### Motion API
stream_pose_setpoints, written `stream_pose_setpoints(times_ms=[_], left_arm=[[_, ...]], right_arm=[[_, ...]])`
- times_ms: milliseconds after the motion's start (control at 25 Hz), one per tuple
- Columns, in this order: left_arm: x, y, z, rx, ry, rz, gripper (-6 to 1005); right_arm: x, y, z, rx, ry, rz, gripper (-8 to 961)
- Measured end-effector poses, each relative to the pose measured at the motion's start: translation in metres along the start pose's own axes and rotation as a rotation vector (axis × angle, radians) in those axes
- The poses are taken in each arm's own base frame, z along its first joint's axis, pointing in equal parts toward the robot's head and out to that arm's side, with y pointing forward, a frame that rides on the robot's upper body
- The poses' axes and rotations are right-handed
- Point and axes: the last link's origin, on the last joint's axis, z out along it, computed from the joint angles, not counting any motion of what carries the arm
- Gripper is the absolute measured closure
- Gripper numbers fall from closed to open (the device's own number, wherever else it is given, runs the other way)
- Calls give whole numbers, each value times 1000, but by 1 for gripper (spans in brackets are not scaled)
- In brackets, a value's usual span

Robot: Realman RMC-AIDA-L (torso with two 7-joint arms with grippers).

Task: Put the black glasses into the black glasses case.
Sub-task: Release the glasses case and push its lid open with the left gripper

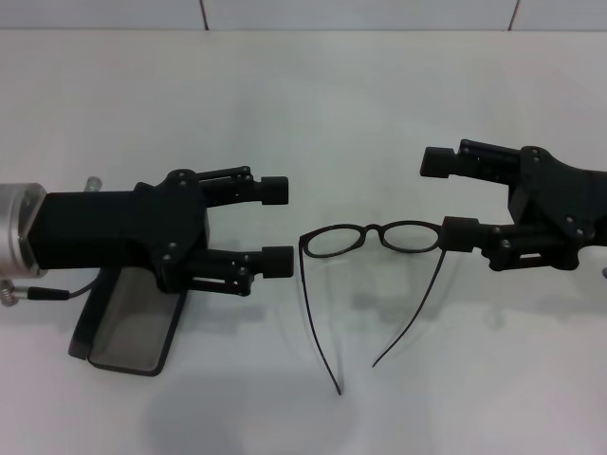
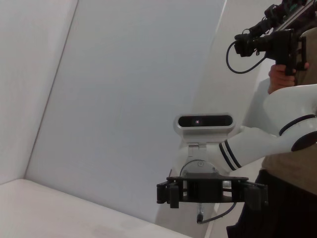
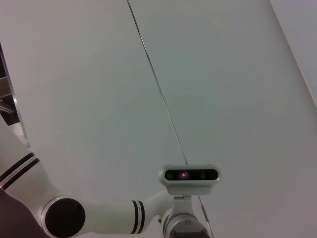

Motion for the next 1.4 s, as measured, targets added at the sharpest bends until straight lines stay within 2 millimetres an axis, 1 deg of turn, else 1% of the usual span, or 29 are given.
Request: stream_pose_setpoints(times_ms=[360, 520, 600, 680, 800, 960, 1040, 1160, 1280, 1400], left_arm=[[-1, 1, 0, -1, -1, -3, 111], [-2, 1, 1, -3, 1, -10, 113], [0, 1, 4, -3, 9, -19, 114], [6, -2, 11, 8, 5, -38, 115], [25, -9, 20, 84, -119, -85, 116], [58, -11, 30, 256, -357, -207, 118], [71, -9, 31, 358, -427, -230, 119], [90, 1, 31, 472, -459, -202, 134], [102, 8, 28, 597, -480, -213, 174], [101, 10, 27, 796, -575, -231, 194]], right_arm=[[2, 1, 1, 2, -7, 5, 69], [2, 0, -2, 13, -8, 2, 70], [3, 0, -5, 28, -10, -3, 70], [4, -2, -9, 61, -15, -12, 71], [8, -7, -15, 131, -16, -29, 71], [12, -6, -26, 193, -42, -46, 72], [14, -4, -32, 225, -64, -55, 72], [17, 0, -42, 275, -105, -83, 73], [18, 2, -51, 312, -130, -103, 73], [17, 1, -53, 326, -130, -115, 74]])
